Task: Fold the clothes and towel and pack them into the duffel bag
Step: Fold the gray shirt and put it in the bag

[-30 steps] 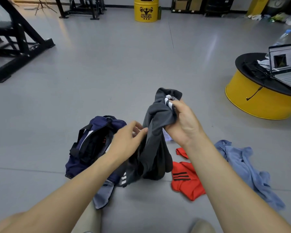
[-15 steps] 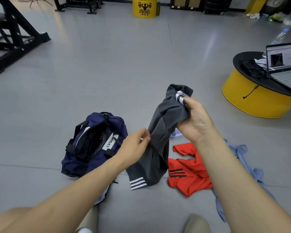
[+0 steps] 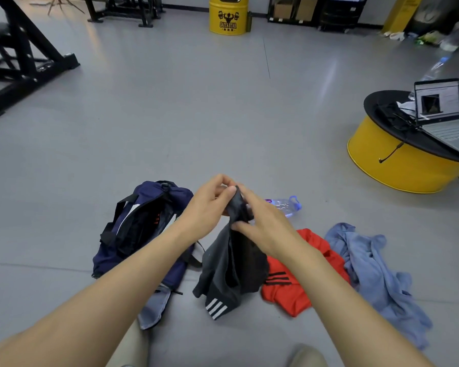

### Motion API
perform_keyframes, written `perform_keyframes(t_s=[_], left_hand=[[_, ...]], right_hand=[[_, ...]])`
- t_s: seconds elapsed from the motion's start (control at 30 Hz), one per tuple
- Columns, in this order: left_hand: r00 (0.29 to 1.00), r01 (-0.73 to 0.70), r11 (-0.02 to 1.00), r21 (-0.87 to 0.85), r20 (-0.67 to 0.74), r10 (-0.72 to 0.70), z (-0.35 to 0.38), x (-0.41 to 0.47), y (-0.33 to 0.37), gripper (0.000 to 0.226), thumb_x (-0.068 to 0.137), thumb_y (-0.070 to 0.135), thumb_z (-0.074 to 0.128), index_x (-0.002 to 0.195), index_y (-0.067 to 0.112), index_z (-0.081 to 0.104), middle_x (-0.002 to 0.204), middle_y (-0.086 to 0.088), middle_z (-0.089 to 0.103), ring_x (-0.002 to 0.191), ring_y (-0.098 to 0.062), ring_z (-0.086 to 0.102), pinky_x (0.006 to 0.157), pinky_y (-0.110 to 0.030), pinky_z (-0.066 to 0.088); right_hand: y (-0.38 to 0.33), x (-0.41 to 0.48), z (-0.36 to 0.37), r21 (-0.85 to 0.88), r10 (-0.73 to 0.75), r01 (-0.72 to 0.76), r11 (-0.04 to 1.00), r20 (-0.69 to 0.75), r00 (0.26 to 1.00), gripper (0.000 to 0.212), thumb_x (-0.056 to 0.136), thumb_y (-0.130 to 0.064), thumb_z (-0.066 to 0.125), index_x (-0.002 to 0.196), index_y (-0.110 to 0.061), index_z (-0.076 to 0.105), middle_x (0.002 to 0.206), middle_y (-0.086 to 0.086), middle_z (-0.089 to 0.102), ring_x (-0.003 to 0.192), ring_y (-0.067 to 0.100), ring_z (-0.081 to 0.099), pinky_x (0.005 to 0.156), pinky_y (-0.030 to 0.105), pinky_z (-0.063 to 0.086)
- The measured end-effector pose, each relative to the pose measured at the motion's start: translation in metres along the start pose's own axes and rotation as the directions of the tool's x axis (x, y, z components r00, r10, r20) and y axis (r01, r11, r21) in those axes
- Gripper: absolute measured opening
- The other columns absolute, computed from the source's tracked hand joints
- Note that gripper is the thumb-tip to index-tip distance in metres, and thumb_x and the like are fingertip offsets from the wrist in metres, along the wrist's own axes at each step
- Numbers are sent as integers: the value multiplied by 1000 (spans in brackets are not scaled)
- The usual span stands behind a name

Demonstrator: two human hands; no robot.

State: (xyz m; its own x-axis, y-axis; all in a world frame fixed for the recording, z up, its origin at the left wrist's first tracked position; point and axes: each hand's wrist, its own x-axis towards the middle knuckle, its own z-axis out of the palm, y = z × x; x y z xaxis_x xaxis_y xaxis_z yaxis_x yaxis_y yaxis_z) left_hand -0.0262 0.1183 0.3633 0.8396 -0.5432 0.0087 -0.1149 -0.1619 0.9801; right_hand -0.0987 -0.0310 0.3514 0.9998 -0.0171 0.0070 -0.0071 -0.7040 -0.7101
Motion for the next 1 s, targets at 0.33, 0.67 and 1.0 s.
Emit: perform_keyframes(t_s=[0.33, 0.67, 1.0], left_hand=[[991, 16, 1000, 15, -134, -13, -19, -13, -11, 15, 103, 23, 51, 106, 25, 66, 92, 1, 72, 83, -14, 69, 84, -36, 57], [988, -6, 889, 458, -136, 76, 13, -48, -25, 72, 71, 66, 75, 131, 47, 40, 116, 25, 53, 100, 4, 57, 87, -29, 51], [967, -80, 612, 787, -87, 238, 13, -34, -53, 27, 91, 56, 58, 91, 31, 69, 123, 11, 51, 100, -20, 53, 76, -34, 49]], right_hand=[[-8, 14, -4, 41, 11, 2, 999, -324, 946, 16, 90, -33, 70, 81, -20, 67, 60, -16, 56, 63, 12, 51, 59, 31, 41], [-54, 20, -39, 220, 21, 119, 968, -547, 837, 34, 89, -37, 70, 71, -10, 60, 58, 5, 50, 63, 29, 45, 60, 43, 42], [-59, 19, -71, 295, 40, 139, 945, -528, 849, 21, 83, -43, 65, 86, -23, 70, 71, 1, 68, 74, 31, 65, 75, 53, 54]])
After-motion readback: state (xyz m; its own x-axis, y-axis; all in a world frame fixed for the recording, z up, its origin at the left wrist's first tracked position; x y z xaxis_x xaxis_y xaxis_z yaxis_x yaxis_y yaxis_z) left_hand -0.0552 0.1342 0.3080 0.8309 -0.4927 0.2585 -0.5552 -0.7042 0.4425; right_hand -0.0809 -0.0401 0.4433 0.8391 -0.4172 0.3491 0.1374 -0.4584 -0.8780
